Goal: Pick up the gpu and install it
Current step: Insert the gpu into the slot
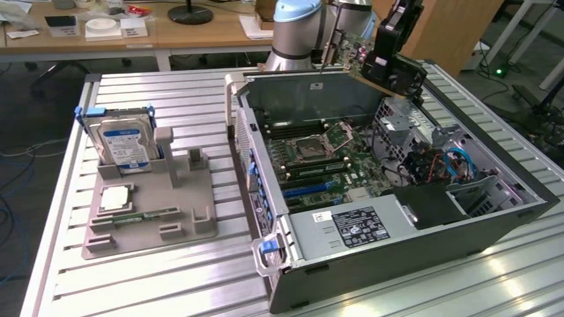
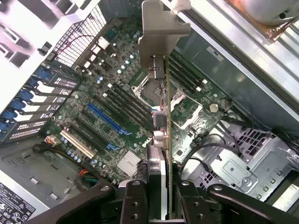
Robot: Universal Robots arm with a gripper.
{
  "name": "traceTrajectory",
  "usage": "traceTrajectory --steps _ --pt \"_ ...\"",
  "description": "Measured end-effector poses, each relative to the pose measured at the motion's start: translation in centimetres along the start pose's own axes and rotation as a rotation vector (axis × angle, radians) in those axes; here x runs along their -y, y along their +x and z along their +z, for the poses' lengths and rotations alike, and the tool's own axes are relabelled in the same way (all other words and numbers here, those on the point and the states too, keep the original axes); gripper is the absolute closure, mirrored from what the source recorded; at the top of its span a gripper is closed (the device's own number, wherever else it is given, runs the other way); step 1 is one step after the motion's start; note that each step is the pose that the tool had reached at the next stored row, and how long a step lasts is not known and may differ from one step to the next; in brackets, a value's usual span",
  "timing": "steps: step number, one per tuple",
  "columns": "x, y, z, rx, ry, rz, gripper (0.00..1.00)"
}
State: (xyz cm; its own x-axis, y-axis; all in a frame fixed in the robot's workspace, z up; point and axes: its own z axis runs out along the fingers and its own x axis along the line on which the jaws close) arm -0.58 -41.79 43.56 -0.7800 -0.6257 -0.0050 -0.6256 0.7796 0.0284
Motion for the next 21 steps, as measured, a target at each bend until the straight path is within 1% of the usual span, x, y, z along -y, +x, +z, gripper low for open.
traceTrajectory --steps 21 --pt "0.0 0.0 0.0 -0.0006 -0.0001 -0.021 0.72"
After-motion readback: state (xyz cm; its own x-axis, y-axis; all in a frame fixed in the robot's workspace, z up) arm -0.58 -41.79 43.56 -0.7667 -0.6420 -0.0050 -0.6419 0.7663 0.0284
